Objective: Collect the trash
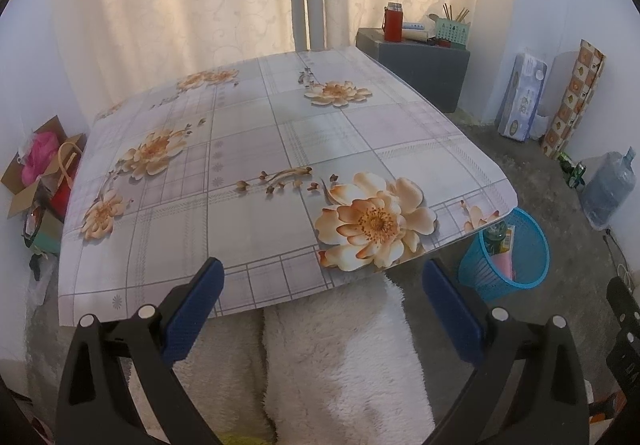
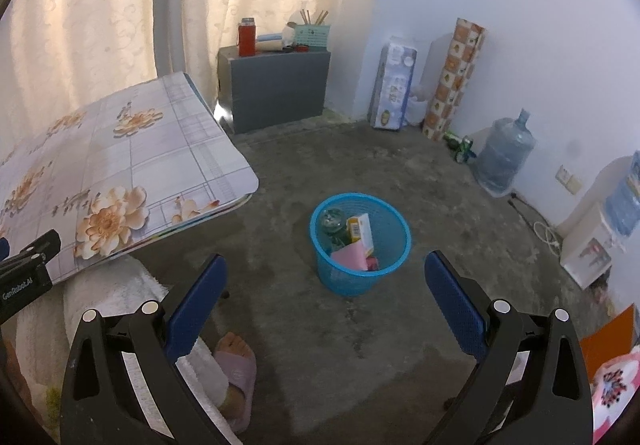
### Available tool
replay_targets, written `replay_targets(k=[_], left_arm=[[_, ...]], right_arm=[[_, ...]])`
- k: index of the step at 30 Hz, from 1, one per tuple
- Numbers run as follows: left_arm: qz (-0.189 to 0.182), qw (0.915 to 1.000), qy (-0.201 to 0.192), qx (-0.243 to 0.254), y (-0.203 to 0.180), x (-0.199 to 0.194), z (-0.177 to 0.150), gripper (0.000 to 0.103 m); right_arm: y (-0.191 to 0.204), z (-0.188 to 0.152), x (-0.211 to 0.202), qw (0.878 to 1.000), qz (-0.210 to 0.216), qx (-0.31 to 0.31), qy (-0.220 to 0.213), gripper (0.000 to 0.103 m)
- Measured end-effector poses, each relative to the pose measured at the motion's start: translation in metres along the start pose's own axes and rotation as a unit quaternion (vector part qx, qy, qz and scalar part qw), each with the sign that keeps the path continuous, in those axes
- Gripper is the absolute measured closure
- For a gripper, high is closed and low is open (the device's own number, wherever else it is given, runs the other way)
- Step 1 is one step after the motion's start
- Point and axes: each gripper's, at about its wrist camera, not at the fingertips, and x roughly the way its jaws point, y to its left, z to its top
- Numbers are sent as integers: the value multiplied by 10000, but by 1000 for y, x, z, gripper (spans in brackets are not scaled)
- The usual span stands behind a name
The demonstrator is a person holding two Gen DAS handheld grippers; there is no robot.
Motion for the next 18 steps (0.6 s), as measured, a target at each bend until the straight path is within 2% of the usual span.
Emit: replay_targets(k=[18], left_arm=[[91,9999,24,64,2,-2,-1,6]], right_arm=[[-2,-2,2,10000,36,-13,-17,8]])
